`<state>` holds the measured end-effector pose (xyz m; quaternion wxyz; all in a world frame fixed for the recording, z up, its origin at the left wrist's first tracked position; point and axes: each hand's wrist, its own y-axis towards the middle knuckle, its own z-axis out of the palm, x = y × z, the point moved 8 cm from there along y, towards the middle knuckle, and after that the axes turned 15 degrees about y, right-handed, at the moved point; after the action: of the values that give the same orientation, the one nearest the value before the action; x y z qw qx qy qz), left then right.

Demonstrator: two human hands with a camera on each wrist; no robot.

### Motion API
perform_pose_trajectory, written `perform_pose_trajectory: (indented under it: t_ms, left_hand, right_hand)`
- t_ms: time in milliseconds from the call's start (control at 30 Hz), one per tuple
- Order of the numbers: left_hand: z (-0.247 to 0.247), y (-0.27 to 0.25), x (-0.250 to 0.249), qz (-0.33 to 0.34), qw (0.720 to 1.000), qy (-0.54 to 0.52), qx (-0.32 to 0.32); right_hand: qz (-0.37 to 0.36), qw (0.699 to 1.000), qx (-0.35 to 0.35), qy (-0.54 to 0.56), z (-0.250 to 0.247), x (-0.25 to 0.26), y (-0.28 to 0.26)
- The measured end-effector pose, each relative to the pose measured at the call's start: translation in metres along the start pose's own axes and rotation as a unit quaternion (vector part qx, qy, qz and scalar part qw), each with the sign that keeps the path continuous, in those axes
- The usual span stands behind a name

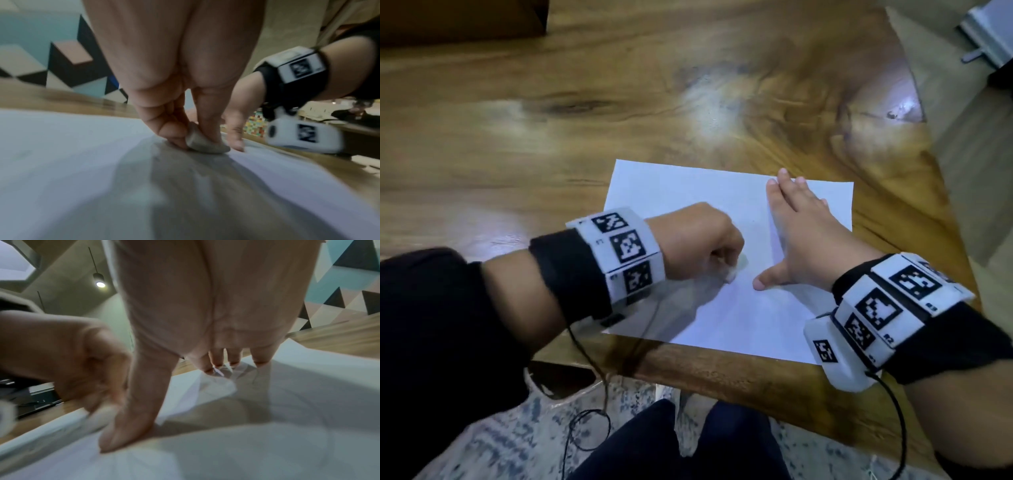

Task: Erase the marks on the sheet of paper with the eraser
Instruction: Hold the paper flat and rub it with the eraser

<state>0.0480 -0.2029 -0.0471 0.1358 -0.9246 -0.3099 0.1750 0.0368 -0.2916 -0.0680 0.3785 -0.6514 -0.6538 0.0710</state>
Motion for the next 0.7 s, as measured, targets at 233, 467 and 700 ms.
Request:
perform_pose_trajectory:
  t_ms: [233,467,700]
  left_hand:
    - [-0.015,0.017,0.005,-0.053,0.996,-0.011,-0.07]
    - [-0.014,0.009,0.016,-0.05,0.998,-0.008,-0.041]
    - [-0.006,0.003,0.008,-0.041,0.998,-0.015,-0.053]
  right_hand:
    - [0.001,1.0,0.0,-0.001,0.0,0.001,-0.001]
    - [0.005,1.0,0.004,-0.004,0.0,0.001,-0.002]
    - [0.005,1.0,0.005,0.007,0.001,-0.001,0.0]
